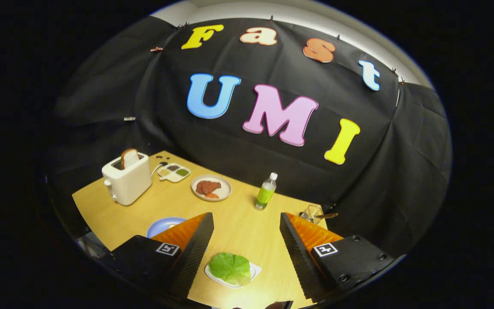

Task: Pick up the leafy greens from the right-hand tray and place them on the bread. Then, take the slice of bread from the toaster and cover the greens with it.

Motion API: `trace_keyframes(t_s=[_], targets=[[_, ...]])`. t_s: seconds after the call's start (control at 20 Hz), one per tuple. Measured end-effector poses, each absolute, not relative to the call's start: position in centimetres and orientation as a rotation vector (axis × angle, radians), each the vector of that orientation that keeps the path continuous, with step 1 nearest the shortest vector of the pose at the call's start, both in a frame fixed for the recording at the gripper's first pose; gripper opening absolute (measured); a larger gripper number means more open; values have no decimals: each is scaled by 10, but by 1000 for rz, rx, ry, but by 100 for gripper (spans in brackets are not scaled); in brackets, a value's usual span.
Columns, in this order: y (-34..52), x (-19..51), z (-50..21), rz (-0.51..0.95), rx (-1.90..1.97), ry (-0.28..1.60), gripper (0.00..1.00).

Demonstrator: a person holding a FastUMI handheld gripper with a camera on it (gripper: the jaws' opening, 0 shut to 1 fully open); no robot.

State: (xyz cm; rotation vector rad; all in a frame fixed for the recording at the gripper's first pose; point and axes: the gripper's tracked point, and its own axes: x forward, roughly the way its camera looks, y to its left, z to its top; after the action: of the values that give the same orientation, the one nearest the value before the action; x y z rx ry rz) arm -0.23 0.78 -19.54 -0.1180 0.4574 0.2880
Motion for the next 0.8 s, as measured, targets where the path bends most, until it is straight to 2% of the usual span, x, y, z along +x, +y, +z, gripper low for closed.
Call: trace_keyframes(t_s=[0.5,0.8], targets=[[14,-31,-372,473,-79,778,97],[19,-34,-450,538,-51,934,97]])
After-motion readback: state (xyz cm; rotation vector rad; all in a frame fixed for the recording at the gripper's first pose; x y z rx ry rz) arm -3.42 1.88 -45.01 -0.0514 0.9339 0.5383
